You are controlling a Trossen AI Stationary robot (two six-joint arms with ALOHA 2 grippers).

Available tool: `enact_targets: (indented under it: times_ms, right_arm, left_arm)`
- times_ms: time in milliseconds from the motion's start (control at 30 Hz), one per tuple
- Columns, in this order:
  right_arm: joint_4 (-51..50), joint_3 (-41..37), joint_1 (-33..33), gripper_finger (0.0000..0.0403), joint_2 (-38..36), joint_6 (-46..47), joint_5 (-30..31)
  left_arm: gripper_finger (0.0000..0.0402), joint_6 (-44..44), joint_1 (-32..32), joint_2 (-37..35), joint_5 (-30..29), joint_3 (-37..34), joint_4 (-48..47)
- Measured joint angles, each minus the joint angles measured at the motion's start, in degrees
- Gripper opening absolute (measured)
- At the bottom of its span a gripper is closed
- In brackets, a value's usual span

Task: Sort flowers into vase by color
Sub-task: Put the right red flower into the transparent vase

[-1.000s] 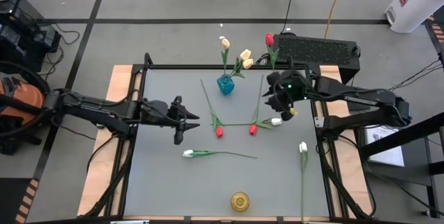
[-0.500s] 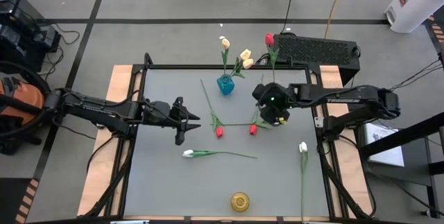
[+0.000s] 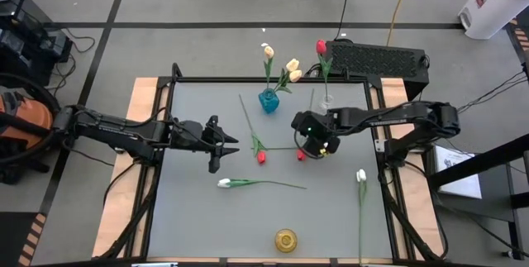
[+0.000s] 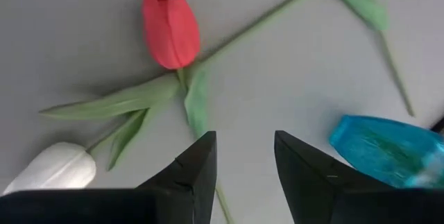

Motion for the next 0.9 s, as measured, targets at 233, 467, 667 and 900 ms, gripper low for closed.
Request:
enact_targets:
  times_ms: [233, 467, 667, 900]
  right_arm:
    - [0.0, 0.0, 0.2, 0.0137, 4.0, 1.0, 0.0]
    - [0.0, 0.0, 0.2, 0.0137, 4.4, 1.9, -0.2]
    - [0.0, 0.0, 0.2, 0.0137, 4.4, 3.3, -0.5]
    - [0.1, 0.0, 0.2, 0.0137, 5.5, 4.6, -0.9]
  left_arm:
    - [0.0141, 0.0, -0.5, 0.0, 0.0, 0.0, 0.0]
    - [0.0141, 0.0, -1.5, 0.0, 0.0, 0.0, 0.0]
    - [0.0141, 0.0, -1.7, 0.0, 0.0, 0.0, 0.2]
    - [0.0141, 0.0, -1.7, 0.0, 0.0, 0.0, 0.4]
